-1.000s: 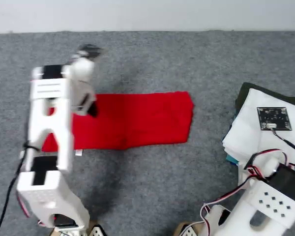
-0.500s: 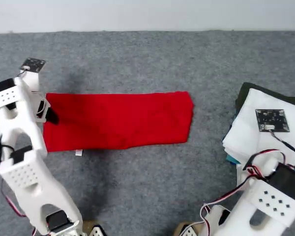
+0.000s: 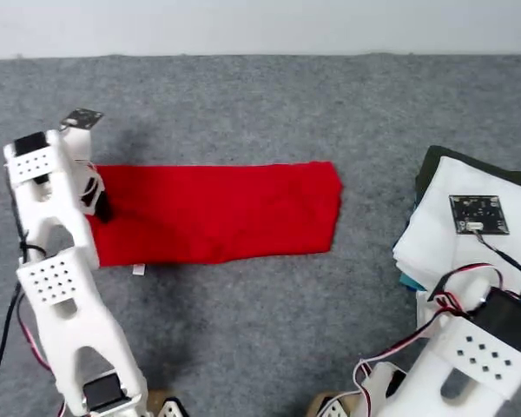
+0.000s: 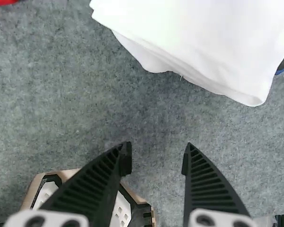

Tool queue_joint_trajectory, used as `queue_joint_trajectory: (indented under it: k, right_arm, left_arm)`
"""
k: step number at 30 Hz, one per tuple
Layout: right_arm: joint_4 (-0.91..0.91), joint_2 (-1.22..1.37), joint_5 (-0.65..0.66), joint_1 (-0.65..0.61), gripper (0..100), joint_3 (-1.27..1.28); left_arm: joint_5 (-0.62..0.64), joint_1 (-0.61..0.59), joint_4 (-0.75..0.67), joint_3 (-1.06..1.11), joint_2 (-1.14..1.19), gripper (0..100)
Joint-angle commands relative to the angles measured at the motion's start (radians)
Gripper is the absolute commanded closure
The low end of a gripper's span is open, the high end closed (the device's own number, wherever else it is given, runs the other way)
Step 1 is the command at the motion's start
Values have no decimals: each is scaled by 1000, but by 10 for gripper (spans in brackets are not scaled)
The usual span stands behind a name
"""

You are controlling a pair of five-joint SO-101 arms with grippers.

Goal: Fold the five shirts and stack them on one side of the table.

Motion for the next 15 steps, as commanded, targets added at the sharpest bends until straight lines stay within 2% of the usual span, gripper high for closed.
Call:
queue_joint_trajectory:
  k: [1, 4, 8, 12, 15]
  right_arm:
    - [33, -13, -3, 8, 822, -8]
    - [33, -13, -3, 10, 822, -8]
    - [33, -13, -3, 10, 822, -8]
    - [33, -13, -3, 10, 822, -8]
    - [33, -13, -3, 7, 822, -8]
  left_arm:
    - [-3, 0, 61, -120, 104, 984]
    - [-2, -15, 129, -222, 132, 987]
    - [3, -72, 130, -332, 137, 987]
    - [6, -92, 132, -351, 135, 987]
    - [58, -94, 133, -343, 106, 987]
